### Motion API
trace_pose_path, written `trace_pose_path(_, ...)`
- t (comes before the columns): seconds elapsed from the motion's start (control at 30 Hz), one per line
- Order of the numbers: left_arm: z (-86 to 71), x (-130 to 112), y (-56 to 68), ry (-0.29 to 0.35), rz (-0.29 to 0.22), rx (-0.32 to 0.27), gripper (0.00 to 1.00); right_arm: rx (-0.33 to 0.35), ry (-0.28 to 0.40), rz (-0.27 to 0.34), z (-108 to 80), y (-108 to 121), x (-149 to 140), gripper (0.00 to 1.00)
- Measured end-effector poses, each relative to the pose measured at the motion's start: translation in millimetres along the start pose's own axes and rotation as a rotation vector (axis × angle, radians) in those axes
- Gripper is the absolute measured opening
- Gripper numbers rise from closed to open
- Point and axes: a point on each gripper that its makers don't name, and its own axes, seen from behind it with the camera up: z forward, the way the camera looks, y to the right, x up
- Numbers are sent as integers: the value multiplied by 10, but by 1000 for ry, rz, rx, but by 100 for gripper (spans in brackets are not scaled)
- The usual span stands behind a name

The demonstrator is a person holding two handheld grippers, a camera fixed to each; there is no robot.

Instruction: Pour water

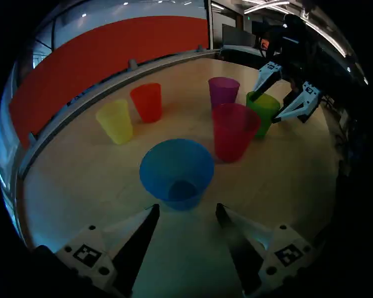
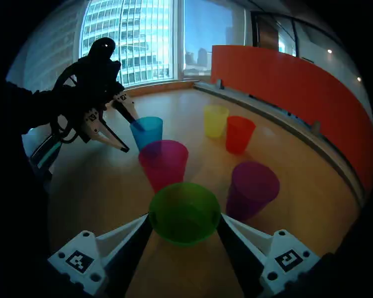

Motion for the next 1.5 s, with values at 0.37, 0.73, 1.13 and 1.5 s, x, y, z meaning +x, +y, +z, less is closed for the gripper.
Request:
trace_pose_path(0.37,-63,-10,-5,2,-18,11,84,-23,-16,17,-43,-14,-83,100)
trace_pose_path(0.73,-222,-72,-97,24,-49,65,84,-75,-11,39,-242,6,-186,100)
trace_pose_path(1.13,-500,-141,-213,80,-127,158,84,-163,48,108,-573,58,-225,100)
trace_pose_path(1.5,-804,-111,-381,164,-189,282,84,-275,143,183,-953,204,-81,100)
